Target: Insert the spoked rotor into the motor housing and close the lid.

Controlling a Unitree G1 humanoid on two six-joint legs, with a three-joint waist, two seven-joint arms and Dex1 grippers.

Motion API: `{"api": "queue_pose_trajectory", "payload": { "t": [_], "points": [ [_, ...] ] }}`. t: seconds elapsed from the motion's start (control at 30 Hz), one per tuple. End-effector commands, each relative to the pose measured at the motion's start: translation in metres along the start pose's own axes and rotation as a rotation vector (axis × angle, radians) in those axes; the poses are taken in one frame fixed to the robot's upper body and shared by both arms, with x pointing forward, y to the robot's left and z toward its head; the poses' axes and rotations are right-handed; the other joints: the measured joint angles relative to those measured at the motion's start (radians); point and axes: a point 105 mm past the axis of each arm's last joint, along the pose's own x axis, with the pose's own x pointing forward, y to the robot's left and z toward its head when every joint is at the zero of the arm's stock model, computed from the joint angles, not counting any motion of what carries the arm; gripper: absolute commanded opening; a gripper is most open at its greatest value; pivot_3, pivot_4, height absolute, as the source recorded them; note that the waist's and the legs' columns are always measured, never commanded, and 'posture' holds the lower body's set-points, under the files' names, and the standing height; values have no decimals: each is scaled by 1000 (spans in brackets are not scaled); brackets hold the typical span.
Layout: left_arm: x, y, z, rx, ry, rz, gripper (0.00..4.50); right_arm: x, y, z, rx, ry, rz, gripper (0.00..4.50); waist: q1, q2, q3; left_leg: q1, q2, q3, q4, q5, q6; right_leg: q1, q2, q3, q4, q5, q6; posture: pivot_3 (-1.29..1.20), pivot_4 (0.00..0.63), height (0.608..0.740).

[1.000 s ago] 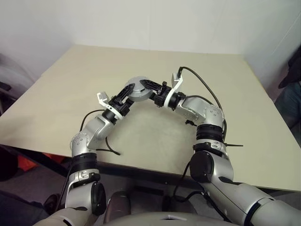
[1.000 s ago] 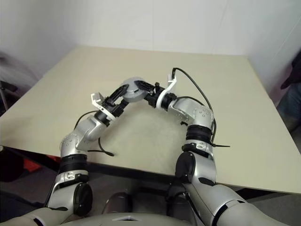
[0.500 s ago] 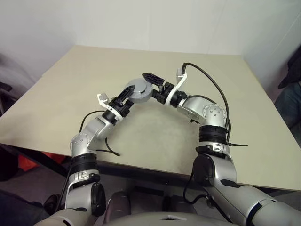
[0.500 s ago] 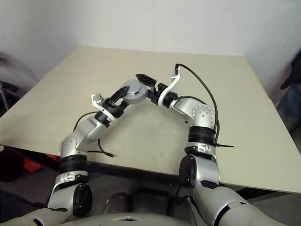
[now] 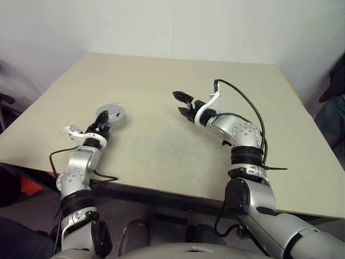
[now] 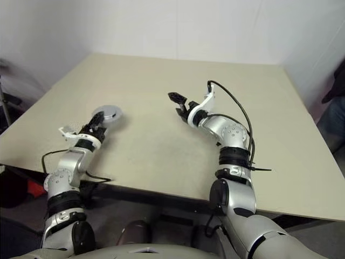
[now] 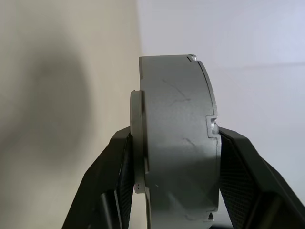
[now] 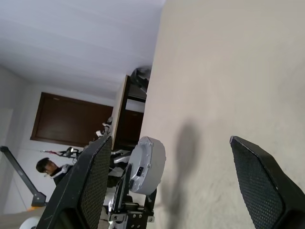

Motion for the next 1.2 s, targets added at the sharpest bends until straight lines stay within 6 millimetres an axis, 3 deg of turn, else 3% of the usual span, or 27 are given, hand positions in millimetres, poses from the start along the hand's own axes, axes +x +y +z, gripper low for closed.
{"api": "queue_pose_trajectory", "payload": {
  "t": [0.03, 0.3, 0.67, 0.8, 0.9, 1.03, 1.2],
  "points": [
    [3, -19, 14, 29, -51, -39, 2057, 2, 16, 9, -23, -21, 47, 4441, 0, 0, 0, 0, 0, 0, 1, 0, 0, 0, 0, 0, 0, 0, 0, 0, 0, 740],
    [7, 8, 19, 10, -70, 141, 2057, 4, 16, 9, -17, -23, 43, 4441, -1, -1, 0, 1, 1, 0, 3, 0, 0, 1, 0, 0, 1, 1, -1, 0, 0, 740],
    [1, 11, 16, 5, -44, 163, 2057, 5, 14, 8, -11, -24, 35, 4441, -2, -1, 0, 1, 1, -1, 4, 0, 0, 2, 0, 0, 2, 1, -1, 0, 0, 740],
    [-16, 11, 5, 21, 19, 166, 3398, 6, 13, 8, -11, -22, 32, 4500, -5, -1, 0, 1, 0, -1, 4, 0, 1, 2, 0, 0, 1, 1, -2, 0, 0, 740],
    [-42, 26, 0, 18, 67, 228, 4348, 5, 10, 8, -9, -23, 26, 4500, -7, -2, -1, 1, 1, 0, 4, -1, 1, 1, 0, 0, 2, 1, -2, 0, 0, 740],
    [-72, 41, -13, 11, 145, 309, 4475, 4, 7, 8, -17, -17, 13, 4500, -10, -1, -1, 1, 0, 1, 3, -2, 2, 3, 0, 2, 1, -2, -5, 0, 0, 740],
    [-88, 41, -48, 56, 341, 330, 4475, 0, -1, 12, -87, -23, -31, 4500, -5, -1, -2, 10, -1, 1, 4, -2, 3, 9, 0, 2, 0, -2, -5, 0, 0, 740]
  ]
}}
